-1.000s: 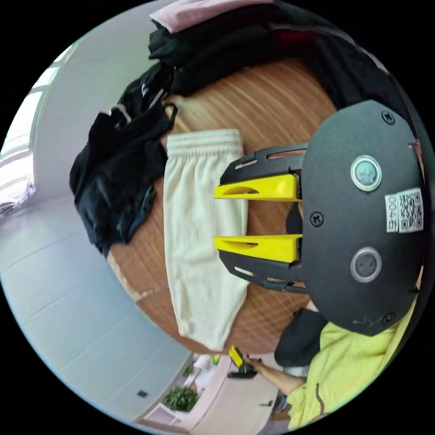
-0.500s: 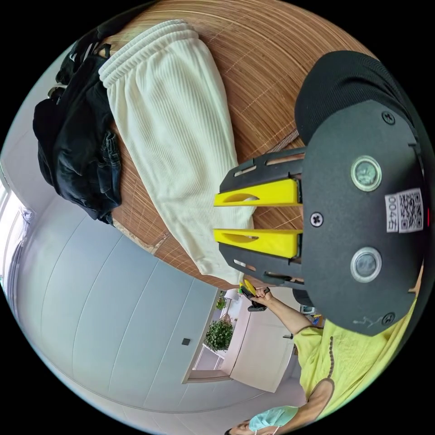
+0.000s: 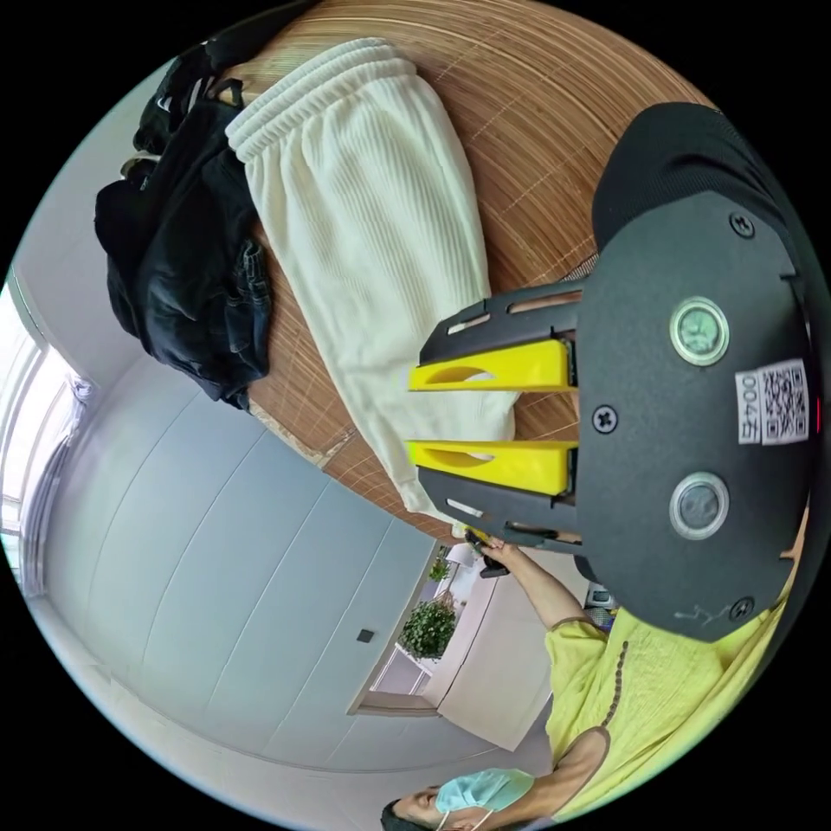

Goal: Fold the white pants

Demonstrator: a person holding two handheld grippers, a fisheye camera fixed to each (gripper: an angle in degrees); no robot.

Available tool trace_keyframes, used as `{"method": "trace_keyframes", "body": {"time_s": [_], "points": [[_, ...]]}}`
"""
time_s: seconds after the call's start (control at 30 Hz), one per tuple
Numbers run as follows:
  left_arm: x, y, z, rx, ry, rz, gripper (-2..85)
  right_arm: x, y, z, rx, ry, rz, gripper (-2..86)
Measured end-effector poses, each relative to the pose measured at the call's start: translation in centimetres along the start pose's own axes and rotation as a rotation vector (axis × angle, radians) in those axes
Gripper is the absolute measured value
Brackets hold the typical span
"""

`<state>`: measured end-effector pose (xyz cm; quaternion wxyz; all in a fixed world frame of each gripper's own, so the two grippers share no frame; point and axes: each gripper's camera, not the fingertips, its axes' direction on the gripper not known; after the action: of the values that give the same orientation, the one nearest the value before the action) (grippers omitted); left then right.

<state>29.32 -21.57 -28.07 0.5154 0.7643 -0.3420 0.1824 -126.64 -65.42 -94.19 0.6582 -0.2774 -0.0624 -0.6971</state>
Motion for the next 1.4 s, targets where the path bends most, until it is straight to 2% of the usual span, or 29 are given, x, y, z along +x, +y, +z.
{"method": "trace_keyframes", "body": {"time_s": [0.1,0.23,0.4,0.6,0.7,0.8,0.83,0.87,0.9,0.93,0.97,1.0,1.07,1.13,1.23,1.37,1.4], "points": [[-0.3,1.7,-1.3,-0.002,-0.073,-0.01,2.4,-1.6,-0.1,-1.1,0.054,-0.014,-0.029,10.7],[-1.2,4.8,-3.4,-0.006,-0.061,-0.012,1.8,-3.3,0.4,-0.5,0.044,0.013,-0.051,11.0],[-0.4,6.3,-4.2,-0.011,-0.033,-0.009,1.6,-5.3,1.5,0.9,0.02,-0.048,-0.051,11.9],[3.3,6.9,-7.2,0.056,-0.14,0.028,1.1,-10.6,2.0,2.9,-0.024,0.045,-0.108,11.3],[7.6,8.8,-9.1,0.085,-0.272,0.159,0.9,-13.8,1.6,5.2,-0.191,0.18,-0.076,10.2],[11.7,12.8,-8.7,0.065,-0.405,0.296,0.9,-22.2,-0.1,9.2,-0.51,0.354,-0.25,9.1],[12.9,14.8,-8.3,0.063,-0.454,0.349,0.9,-27.2,-0.5,10.9,-0.67,0.442,-0.405,8.5],[13.4,15.9,-8.1,0.061,-0.479,0.374,0.9,-32.6,-0.2,12.6,-0.823,0.614,-0.582,7.6],[14.2,18.1,-7.7,0.054,-0.516,0.412,0.9,-35.4,0.1,13.3,-0.87,0.74,-0.677,7.0],[14.4,19.2,-7.5,0.049,-0.526,0.427,0.9,-40.7,1.2,14.3,-0.903,1.04,-0.872,4.6],[14.7,21.5,-7.2,0.04,-0.536,0.449,0.9,-45.7,2.8,14.9,-0.904,1.336,-1.056,1.1],[14.7,23.6,-7.1,0.037,-0.54,0.462,0.9,-47.9,3.7,15.1,-0.901,1.471,-1.138,0.7],[14.7,26.7,-7.3,0.038,-0.533,0.474,0.9,-56.2,7.5,14.8,-0.785,1.91,-1.364,-0.3],[14.3,29.5,-7.8,0.047,-0.521,0.468,0.9,-61.8,11.1,14.3,-0.656,2.074,-1.5,-0.6],[13.4,33.9,-8.7,0.045,-0.493,0.435,0.9,-68.3,17.3,13.4,-0.53,2.189,-1.648,-0.7],[13.7,37.2,-9.5,0.049,-0.518,0.464,0.8,-72.7,24.0,12.6,-0.349,2.201,-1.778,-0.8],[14.1,37.9,-9.7,0.054,-0.532,0.479,0.8,-72.8,24.4,12.5,-0.361,2.201,-1.774,-0.8]]}}
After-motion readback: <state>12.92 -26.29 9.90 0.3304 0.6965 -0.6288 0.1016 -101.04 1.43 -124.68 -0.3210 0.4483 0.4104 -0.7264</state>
